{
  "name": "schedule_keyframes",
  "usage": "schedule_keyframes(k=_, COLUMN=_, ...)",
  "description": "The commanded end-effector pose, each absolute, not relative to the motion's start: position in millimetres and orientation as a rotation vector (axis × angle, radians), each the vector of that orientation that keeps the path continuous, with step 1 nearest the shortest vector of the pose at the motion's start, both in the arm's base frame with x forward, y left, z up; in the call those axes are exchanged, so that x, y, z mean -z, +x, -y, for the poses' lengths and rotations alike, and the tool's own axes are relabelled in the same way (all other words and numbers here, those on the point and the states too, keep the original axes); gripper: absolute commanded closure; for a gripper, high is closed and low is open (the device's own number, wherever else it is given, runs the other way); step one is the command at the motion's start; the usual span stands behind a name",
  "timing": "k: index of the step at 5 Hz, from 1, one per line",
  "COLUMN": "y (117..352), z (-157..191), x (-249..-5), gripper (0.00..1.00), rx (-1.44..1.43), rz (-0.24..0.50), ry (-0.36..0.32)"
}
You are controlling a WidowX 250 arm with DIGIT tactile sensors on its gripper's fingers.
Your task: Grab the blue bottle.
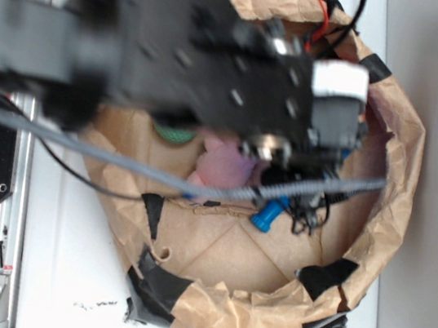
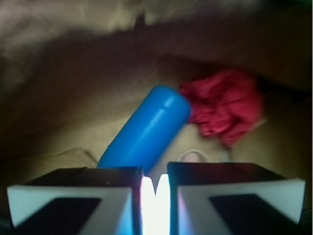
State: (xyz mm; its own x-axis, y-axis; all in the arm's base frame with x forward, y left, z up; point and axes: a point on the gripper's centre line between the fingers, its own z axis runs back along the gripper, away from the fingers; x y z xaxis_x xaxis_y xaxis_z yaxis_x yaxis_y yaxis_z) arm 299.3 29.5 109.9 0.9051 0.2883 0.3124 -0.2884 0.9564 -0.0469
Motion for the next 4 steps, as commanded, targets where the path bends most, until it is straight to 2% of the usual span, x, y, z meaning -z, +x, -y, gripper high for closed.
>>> schedule_keyframes(k=1, y=289, z=-59, x=-155, gripper=0.00, rx=-0.598, rz=0.454, ry=-0.068)
schedule_keyframes(k=2, y=313, z=-47, x=-106, gripper=0.00, rx=-0.559, rz=0.391, ry=-0.067)
schedule_keyframes(k=4, y=348, z=-19, x=-59, gripper=0.00, rx=-0.461, rz=0.327, ry=-0.072)
